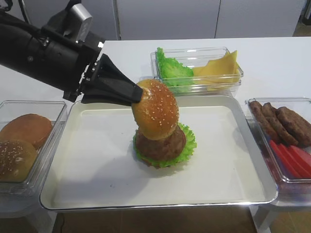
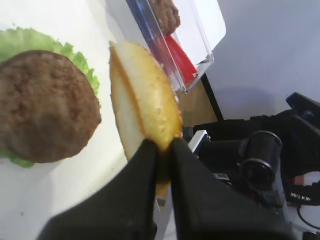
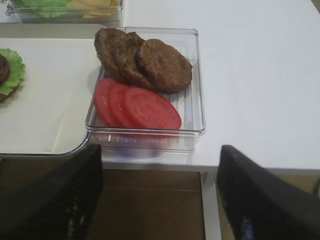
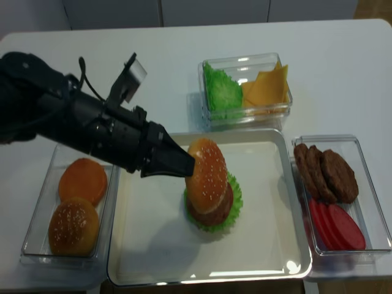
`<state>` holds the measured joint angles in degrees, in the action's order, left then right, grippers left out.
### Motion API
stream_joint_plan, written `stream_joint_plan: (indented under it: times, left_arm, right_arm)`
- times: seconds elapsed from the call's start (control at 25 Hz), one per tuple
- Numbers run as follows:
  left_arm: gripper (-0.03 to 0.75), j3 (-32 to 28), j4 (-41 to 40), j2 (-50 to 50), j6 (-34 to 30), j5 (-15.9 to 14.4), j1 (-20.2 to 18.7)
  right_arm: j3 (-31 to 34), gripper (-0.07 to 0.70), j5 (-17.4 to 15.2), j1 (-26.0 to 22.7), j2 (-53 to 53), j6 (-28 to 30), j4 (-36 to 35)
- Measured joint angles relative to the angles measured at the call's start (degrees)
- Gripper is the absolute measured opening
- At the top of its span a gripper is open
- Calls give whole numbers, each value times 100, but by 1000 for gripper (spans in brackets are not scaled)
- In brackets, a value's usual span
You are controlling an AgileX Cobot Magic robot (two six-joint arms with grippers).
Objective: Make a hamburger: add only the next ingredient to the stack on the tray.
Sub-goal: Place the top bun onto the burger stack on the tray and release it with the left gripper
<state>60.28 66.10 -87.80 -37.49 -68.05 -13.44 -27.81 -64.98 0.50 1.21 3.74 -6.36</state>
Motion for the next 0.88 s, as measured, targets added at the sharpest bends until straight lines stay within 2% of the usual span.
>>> stream_joint_plan:
  times: [0.12, 0.48, 0.88]
  left_arm:
    - [46, 0, 58, -122, -25, 103, 0]
    - [46, 0, 494, -523, -226, 92, 0]
    - [45, 0, 543, -817, -350, 83, 0]
  right_arm:
    - [0, 545, 0, 0, 0, 0, 0]
    - [0, 545, 0, 0, 0, 0, 0]
    - [0, 545, 0, 0, 0, 0, 0]
